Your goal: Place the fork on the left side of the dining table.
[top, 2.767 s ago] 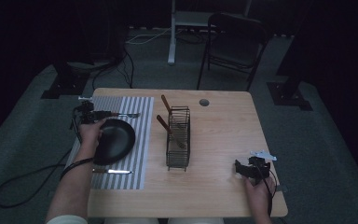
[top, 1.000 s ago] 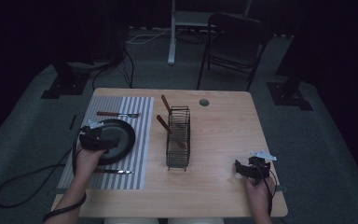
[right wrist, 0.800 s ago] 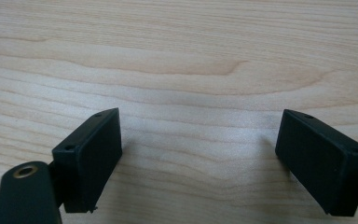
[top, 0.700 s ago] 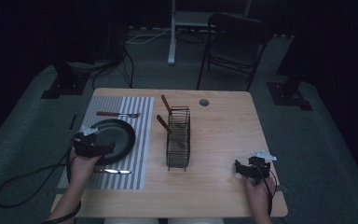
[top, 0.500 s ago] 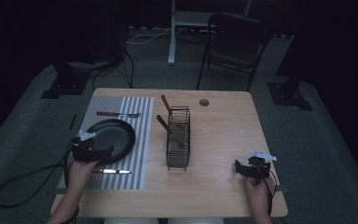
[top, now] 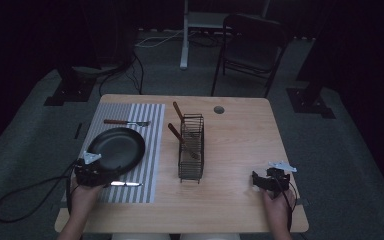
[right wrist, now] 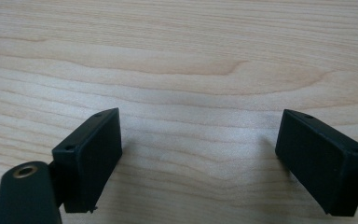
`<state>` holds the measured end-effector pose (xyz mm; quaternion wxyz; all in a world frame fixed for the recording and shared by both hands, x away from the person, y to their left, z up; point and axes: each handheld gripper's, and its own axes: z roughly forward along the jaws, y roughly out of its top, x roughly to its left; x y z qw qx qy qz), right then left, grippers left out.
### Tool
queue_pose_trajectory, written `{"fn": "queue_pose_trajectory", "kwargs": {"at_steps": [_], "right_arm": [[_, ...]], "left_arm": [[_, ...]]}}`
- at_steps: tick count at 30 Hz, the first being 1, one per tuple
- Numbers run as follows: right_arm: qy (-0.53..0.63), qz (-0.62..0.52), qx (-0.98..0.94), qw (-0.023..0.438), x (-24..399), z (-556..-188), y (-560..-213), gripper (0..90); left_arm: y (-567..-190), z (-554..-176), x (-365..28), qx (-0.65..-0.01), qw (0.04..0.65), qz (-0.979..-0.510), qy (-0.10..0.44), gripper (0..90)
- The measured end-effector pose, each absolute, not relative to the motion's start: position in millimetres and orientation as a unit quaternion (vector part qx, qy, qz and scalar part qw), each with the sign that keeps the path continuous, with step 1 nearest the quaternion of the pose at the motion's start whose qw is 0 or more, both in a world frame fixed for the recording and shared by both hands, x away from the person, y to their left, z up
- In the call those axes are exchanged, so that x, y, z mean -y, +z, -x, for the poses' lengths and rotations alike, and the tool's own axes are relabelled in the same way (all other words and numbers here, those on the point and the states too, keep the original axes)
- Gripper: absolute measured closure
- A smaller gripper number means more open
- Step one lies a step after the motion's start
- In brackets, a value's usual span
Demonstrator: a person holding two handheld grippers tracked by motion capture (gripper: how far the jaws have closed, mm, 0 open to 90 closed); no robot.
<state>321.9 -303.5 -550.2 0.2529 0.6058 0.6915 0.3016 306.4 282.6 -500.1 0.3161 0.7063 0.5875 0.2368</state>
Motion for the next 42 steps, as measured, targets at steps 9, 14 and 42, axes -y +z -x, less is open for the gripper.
{"fn": "queue_pose_trajectory", "kwargs": {"at_steps": [9, 14, 42], "right_arm": [[0.301, -0.606, -0.692, 0.253, 304, -322, -550, 14.1], [0.301, -0.606, -0.692, 0.253, 304, -322, -550, 14.1], [0.301, -0.606, -0.692, 0.253, 304, -322, -550, 14.1]], "left_arm": [[-510, -289, -286, -0.601, 0.307, -0.696, 0.246, 1.8], [-516, -280, -291, -0.611, 0.299, -0.686, 0.258, 1.8], [-547, -254, -310, -0.636, 0.268, -0.675, 0.260, 1.7]]}}
